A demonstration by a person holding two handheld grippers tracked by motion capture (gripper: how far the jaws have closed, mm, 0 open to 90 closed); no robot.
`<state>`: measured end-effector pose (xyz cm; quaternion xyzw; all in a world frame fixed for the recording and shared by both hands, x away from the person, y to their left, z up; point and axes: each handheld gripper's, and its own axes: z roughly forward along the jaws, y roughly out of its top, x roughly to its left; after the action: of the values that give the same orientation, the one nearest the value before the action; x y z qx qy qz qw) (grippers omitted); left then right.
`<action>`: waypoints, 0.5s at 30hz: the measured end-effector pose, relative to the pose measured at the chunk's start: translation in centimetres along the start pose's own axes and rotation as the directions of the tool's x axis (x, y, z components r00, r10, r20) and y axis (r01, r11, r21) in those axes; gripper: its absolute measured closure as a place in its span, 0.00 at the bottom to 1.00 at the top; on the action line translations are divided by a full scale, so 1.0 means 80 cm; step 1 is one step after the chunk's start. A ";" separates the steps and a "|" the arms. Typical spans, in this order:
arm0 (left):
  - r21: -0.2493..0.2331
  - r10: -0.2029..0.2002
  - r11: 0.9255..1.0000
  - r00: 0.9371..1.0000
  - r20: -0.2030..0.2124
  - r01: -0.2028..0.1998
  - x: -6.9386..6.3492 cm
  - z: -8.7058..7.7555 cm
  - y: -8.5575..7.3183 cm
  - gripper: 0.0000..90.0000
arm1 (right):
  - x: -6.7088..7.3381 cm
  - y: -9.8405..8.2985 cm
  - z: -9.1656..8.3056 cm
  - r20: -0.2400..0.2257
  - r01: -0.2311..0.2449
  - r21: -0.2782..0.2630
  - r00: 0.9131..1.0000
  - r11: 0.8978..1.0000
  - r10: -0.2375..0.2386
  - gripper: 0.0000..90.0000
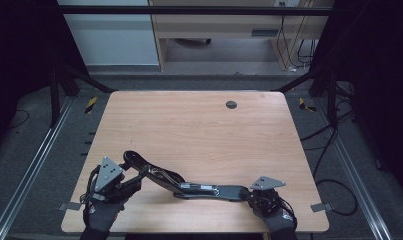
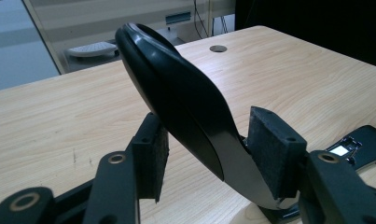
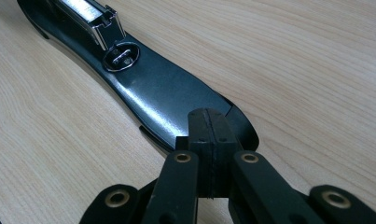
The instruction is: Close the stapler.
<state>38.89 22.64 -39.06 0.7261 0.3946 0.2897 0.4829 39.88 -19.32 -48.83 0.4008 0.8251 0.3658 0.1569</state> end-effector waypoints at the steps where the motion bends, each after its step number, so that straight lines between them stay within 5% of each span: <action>1: 0.000 0.000 1.000 1.000 0.000 0.000 0.000 0.000 0.000 0.54 | 0.000 0.000 0.000 0.000 -0.002 0.000 1.000 1.000 0.002 1.00; 15: -0.002 0.003 1.000 1.000 0.000 -0.003 -0.002 -0.002 0.001 0.54 | -0.001 0.000 0.002 0.000 -0.024 -0.009 1.000 1.000 0.024 1.00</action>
<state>38.70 22.59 -38.95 0.7261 0.3932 0.2907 0.4834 40.02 -19.33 -48.94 0.4100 0.8185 0.3716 0.1544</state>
